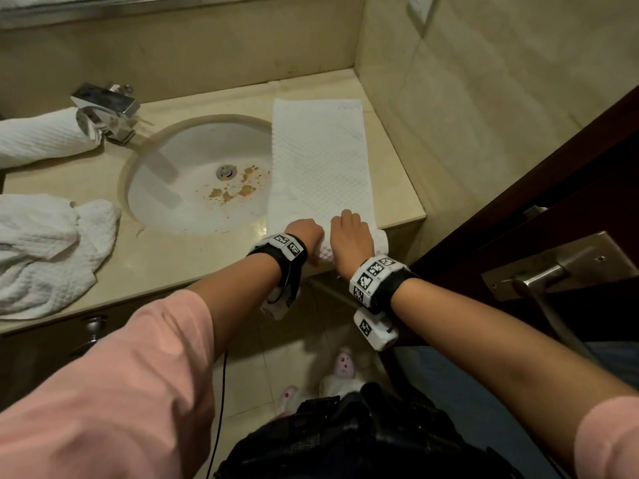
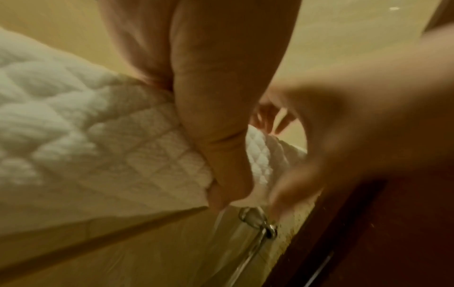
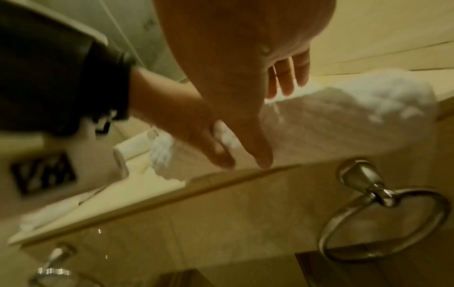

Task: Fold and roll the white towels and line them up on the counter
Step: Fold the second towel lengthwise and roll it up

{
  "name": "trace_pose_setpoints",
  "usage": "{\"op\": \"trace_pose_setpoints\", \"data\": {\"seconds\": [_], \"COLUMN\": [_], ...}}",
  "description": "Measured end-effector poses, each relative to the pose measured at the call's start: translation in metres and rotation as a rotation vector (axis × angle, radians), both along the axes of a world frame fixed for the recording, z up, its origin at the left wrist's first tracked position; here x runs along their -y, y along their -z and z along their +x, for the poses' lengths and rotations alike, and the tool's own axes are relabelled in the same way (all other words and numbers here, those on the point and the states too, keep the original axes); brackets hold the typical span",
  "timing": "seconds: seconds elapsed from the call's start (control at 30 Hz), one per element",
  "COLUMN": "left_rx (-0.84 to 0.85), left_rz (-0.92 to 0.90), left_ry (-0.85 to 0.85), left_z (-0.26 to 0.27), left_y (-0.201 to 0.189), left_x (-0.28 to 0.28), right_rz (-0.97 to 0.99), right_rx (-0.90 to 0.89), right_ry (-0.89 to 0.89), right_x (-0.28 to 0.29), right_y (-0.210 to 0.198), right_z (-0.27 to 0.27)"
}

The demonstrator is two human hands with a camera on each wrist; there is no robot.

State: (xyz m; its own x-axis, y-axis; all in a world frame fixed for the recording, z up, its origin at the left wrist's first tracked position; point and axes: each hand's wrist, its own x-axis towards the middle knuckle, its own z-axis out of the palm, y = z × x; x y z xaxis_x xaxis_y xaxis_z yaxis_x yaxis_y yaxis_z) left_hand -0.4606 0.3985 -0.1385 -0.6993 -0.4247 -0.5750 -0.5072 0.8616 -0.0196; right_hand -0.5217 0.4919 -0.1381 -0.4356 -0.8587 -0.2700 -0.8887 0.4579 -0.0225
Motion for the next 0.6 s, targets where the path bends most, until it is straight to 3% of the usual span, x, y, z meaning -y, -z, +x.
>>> {"op": "trace_pose_setpoints", "data": {"seconds": [0.23,0.33,0.6], "left_rx": [0.007,0.006,-0.142], "left_rz": [0.017,0.029,0.125], "left_ry": [-0.001,-0.007,-0.152], "left_z": [0.001,-0.001,0.005], "left_y": [-0.007,-0.01,-0.001], "left_x": [0.011,0.011,0.012], "right_rz": [-0.036,-0.03,0.125], "right_rx": [-0.141,-0.124,-0.047], "right_ry": [-0.201,-0.243,-0.146], "right_x": [-0.005,0.002,0.028], "right_y": [0.011,0.011,-0.002], "right_z": [-0.001,-0.006,-0.018]}}
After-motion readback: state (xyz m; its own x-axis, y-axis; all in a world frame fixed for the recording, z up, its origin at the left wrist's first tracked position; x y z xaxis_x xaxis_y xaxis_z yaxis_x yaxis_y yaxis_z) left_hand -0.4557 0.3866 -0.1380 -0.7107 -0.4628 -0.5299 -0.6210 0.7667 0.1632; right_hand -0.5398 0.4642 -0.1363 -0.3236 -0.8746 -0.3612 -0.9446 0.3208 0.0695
